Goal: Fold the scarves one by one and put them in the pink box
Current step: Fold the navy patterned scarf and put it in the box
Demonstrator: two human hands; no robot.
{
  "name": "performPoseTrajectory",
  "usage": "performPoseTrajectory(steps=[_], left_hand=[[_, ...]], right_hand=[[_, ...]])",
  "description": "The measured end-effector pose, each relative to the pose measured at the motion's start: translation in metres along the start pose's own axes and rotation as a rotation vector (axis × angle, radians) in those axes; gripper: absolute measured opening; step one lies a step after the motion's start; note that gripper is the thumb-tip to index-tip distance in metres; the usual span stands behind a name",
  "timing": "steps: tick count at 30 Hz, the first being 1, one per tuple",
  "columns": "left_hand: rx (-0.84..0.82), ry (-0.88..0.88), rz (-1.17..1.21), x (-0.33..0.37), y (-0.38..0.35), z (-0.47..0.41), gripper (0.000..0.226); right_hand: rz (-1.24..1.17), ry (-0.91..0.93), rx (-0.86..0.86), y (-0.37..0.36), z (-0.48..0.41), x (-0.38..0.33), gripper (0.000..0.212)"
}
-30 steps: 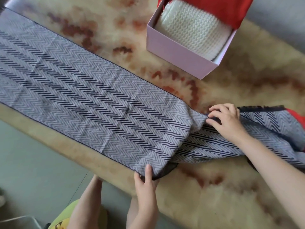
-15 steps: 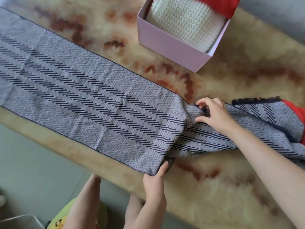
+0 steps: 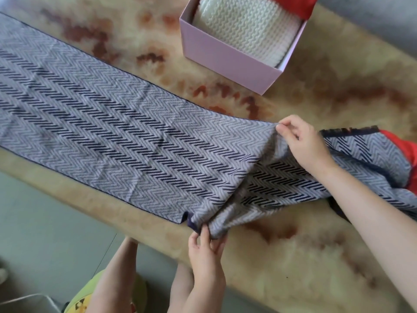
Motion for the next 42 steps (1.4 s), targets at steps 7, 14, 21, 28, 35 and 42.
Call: performPoseTrajectory(steps=[7, 14, 21, 28, 35, 42], left_hand=[[-0.047, 0.14, -0.34, -0.016, -0.004, 0.004, 0.026], [-0.141, 0.297, -0.689, -0.047, 0.01, 0.008, 0.016], [-0.173, 0.328, -0.666, -0.047, 0.005, 0.006, 0.01], [-0.261, 0.405, -0.786, -0.032, 0.01, 0.016, 0.012], [-0.104, 0.334, -0.959, -0.011, 0.014, 0.011, 0.027], [-0.258, -0.425, -1.378, 0.032, -0.039, 0.012, 0.007]], right_hand=[[0.275, -0.291, -0.262, -0.014, -0.01, 0.016, 0.036], [0.36, -0.363, -0.515, 0.0, 0.028, 0.045, 0.045], [0.212, -0.303, -0.284, 0.012, 0.054, 0.056, 0.02], [0.577, -0.312, -0.096, 0.019, 0.046, 0.038, 0.027], [0.466, -0.365, 0.171, 0.005, 0.074, 0.035, 0.039], [0.135, -0.629, 0.552, -0.054, 0.172, 0.012, 0.045]])
Point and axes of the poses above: each hand's wrist, its own z-axis away from the middle knuckle, its own y-axis out of the back of the hand, x = y × z, the point moved 2 cm from there along -z, towards the middle knuckle, and after that the axes turned 11 degrees about y, right-handed, at the moved point
